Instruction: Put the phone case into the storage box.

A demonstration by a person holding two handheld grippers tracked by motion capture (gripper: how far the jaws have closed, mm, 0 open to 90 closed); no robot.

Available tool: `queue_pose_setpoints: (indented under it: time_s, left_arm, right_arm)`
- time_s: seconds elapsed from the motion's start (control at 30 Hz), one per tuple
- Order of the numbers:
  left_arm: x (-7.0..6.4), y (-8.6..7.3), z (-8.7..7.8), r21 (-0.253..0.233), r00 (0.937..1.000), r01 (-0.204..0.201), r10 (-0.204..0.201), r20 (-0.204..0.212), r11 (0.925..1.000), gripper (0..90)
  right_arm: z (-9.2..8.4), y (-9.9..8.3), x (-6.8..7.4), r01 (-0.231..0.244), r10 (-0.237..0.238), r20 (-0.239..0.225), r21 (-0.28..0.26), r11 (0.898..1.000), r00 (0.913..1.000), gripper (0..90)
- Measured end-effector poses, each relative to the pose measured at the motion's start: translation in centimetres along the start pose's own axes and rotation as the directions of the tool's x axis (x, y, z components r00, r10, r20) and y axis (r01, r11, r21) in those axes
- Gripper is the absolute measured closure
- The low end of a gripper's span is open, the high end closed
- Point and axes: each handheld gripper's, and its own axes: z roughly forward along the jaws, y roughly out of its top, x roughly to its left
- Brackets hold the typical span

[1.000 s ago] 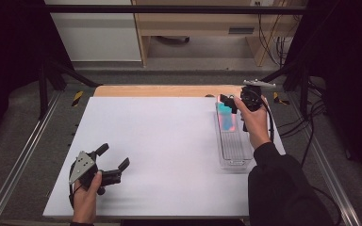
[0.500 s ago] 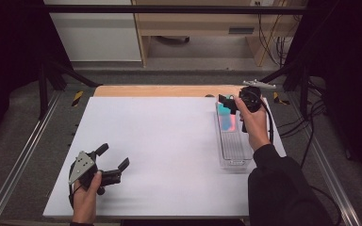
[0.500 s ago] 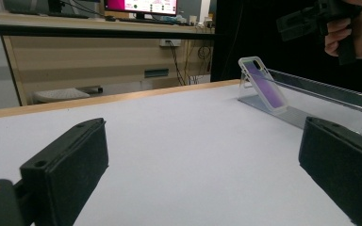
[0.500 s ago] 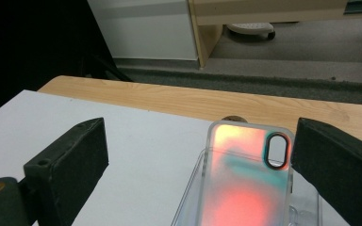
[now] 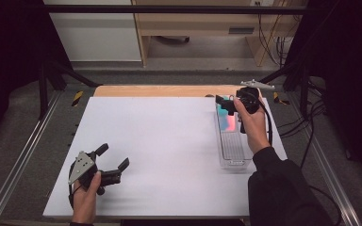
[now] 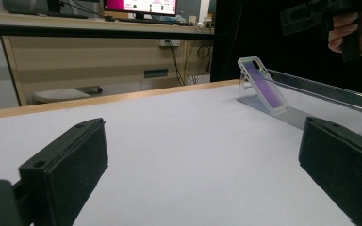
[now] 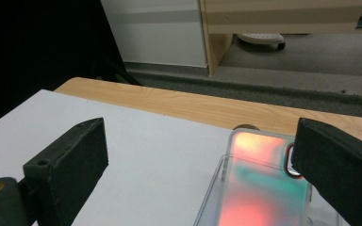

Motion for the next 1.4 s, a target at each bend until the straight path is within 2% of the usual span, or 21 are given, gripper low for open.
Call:
queue_pose_setpoints:
  time_s: [0.3, 0.7, 1.4]
  left_arm:
    - [0.0, 0.0, 0.0, 0.001, 1.0000, -0.001, 0.001, 0.003, 1.0000, 1.3]
    - [0.0, 0.0, 0.0, -0.003, 0.9999, 0.010, -0.010, 0.001, 0.9999, 1.3]
    - [0.0, 0.1, -0.1, -0.004, 0.9999, 0.012, -0.012, 0.003, 0.9999, 1.3]
  right_arm:
    - [-0.3, -0.1, 1.6, 0.031, -0.031, -0.039, -0.011, 0.999, 0.9988, 4.7]
    - [-0.5, 0.0, 3.1, 0.046, -0.048, -0.070, -0.026, 0.999, 0.9964, 4.7]
    - [-0.3, -0.6, 7.7, 0.132, -0.135, -0.149, -0.033, 0.991, 0.9796, 4.5]
